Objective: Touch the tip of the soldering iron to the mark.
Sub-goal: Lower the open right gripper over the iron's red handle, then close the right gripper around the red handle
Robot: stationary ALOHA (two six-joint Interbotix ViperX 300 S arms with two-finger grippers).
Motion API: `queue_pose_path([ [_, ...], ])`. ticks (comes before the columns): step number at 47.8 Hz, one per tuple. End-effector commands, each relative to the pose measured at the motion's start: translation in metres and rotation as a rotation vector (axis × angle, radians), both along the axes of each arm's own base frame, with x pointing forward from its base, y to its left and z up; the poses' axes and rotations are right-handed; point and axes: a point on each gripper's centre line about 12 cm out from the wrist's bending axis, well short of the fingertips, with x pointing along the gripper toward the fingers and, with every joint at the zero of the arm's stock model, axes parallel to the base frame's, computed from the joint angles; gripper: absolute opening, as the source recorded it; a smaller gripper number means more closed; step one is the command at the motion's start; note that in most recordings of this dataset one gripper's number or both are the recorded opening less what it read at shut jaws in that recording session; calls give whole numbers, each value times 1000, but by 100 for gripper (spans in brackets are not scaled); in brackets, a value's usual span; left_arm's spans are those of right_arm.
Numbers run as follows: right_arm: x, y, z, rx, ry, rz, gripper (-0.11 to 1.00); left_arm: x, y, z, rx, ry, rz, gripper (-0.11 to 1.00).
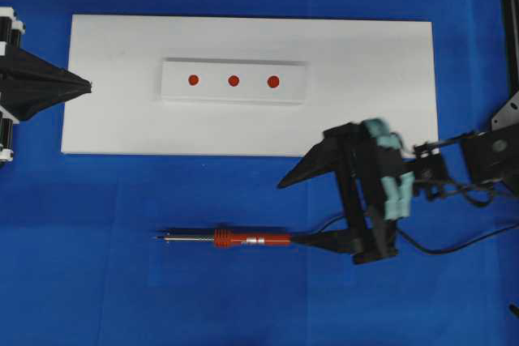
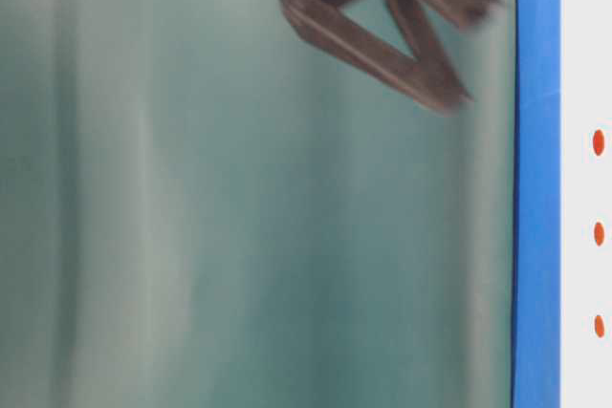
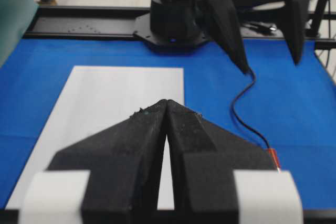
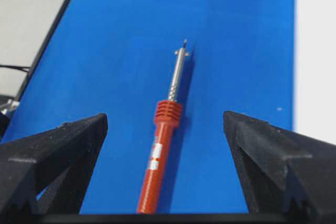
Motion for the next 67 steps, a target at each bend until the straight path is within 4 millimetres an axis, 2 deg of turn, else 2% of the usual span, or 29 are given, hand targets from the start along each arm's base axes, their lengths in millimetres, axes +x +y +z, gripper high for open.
queue_pose_path([
  [1, 16, 4, -1, 23, 3, -14, 85, 1, 0, 5, 2, -18, 2, 0],
  [17, 50, 21, -56, 69, 87, -57, 85, 1, 1, 2, 5, -15, 4, 0],
  [39, 68, 35, -109, 121, 124, -125, 85, 0, 4, -1, 8, -12, 23, 0],
  [51, 72, 35, -126, 125, 159, -149, 81, -1, 6, -2, 8, -7, 31, 0],
  [55, 72, 35, -127, 124, 162, -149, 73, -1, 6, -4, 9, -3, 31, 0],
  [59, 73, 33, -128, 124, 166, -154, 56, -1, 6, -5, 8, -3, 31, 0],
  [67, 72, 30, -131, 116, 175, -156, 14, -1, 6, -6, 8, 0, 31, 0],
])
